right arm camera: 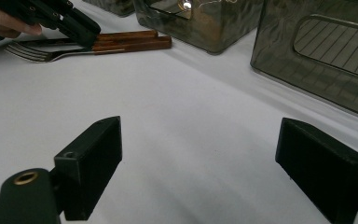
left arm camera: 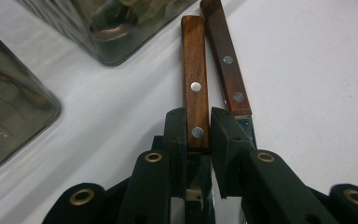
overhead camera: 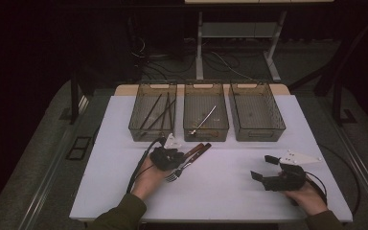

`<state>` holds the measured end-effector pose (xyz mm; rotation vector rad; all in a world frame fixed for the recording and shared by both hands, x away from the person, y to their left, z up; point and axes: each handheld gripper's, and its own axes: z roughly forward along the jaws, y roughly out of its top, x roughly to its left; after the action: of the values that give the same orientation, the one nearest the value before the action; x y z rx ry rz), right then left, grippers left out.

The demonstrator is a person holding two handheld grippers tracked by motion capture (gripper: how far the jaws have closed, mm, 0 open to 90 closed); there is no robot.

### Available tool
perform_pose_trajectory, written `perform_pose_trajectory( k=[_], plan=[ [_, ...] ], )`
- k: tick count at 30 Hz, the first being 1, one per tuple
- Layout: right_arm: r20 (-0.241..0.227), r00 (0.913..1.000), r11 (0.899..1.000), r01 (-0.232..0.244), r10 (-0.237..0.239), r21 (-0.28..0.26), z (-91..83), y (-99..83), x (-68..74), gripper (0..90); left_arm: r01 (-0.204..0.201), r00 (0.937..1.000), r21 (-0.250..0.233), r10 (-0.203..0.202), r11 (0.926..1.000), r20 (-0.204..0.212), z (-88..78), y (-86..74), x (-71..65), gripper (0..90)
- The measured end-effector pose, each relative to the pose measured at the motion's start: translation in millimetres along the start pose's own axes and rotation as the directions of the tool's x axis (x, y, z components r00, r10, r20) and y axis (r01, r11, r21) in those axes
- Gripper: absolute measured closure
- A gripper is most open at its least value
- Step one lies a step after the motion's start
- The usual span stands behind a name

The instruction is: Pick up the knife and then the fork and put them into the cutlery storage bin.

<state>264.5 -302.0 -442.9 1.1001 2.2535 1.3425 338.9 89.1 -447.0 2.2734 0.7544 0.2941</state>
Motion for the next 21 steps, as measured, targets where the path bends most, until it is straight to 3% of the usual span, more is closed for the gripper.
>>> perform_pose_trajectory(
  k=[5,9,13,17,20,21],
  plan=[
    [-0.004,1.0,1.0,0.001,-0.001,-0.011,-0.1,0.3,-0.5,13.8,0.033,0.999,-0.014,-0.033,0.9993,0.032,-8.0,1.3,9.6,77.4],
    [-0.012,0.9999,1.0,-0.004,0.004,-0.015,-0.5,0.9,-0.5,13.8,0.035,0.9978,-0.014,-0.034,0.9993,0.057,-15.6,2.7,15.1,77.4],
    [-0.048,0.9988,1.0,-0.006,0.005,-0.016,-0.7,2.0,-1.9,13.7,0.007,0.9949,-0.031,-0.004,0.9995,0.101,-25.3,4.3,18.9,77.4],
    [-0.086,0.9963,1.0,0.001,-0.002,-0.011,-2.6,7.0,-2.2,13.7,-0.023,0.9874,-0.038,0.029,0.999,0.155,-33.1,6.4,16.4,77.4],
    [-0.124,0.992,0.999,0.025,-0.023,0.02,-4.4,12.6,-0.8,13.7,-0.05,0.9804,-0.047,0.058,0.9976,0.188,-35.5,8.6,10.3,77.4],
    [-0.147,0.9878,0.998,0.055,-0.05,0.027,-5.1,14.7,-0.2,13.7,-0.059,0.9778,-0.05,0.068,0.997,0.198,-35.5,9.3,7.7,77.4]
  ],
)
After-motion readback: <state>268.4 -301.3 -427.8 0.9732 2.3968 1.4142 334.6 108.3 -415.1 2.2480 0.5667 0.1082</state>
